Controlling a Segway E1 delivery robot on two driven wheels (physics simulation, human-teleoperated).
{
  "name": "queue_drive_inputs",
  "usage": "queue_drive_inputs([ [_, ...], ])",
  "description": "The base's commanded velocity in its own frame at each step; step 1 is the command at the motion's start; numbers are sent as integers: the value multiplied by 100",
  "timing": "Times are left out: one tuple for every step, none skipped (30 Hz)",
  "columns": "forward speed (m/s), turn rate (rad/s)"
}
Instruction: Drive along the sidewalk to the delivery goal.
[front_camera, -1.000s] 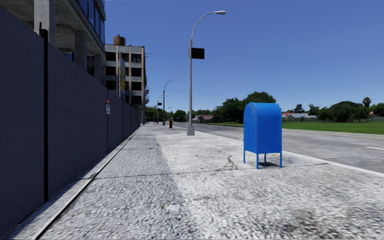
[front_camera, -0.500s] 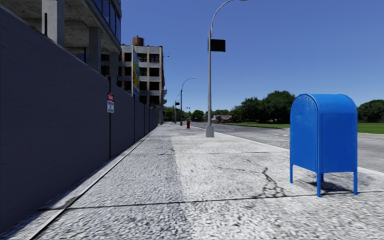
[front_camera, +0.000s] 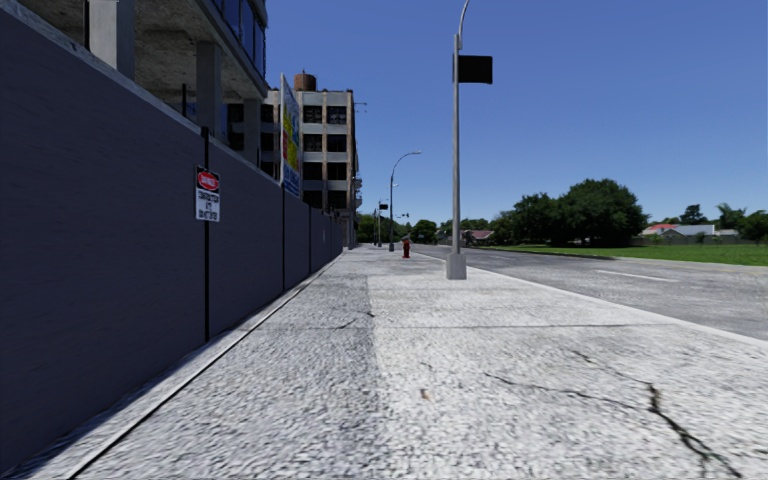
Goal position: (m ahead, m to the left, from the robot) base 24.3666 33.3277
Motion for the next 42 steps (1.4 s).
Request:
queue_drive_inputs([
  [200, 0],
  [200, 0],
  [200, 0],
  [200, 0],
  [200, 0],
  [200, 0],
  [200, 0],
  [200, 0],
  [200, 0],
  [200, 0],
  [200, 0],
  [200, 0],
  [200, 0],
  [200, 0],
  [200, 0],
  [200, 0],
  [200, 0],
  [200, 0],
  [200, 0],
  [200, 0],
  [200, 0],
  [200, 0],
  [200, 0],
  [200, 0],
  [200, 0],
  [200, 0],
  [200, 0],
  [200, 0],
  [200, 0],
  [200, 0],
  [200, 0],
  [200, 0],
  [200, 14],
  [200, 20],
  [200, 20],
  [200, 21],
  [200, 21],
  [200, 21],
  [200, 21],
  [200, 21],
  [200, 21],
  [200, 21],
])
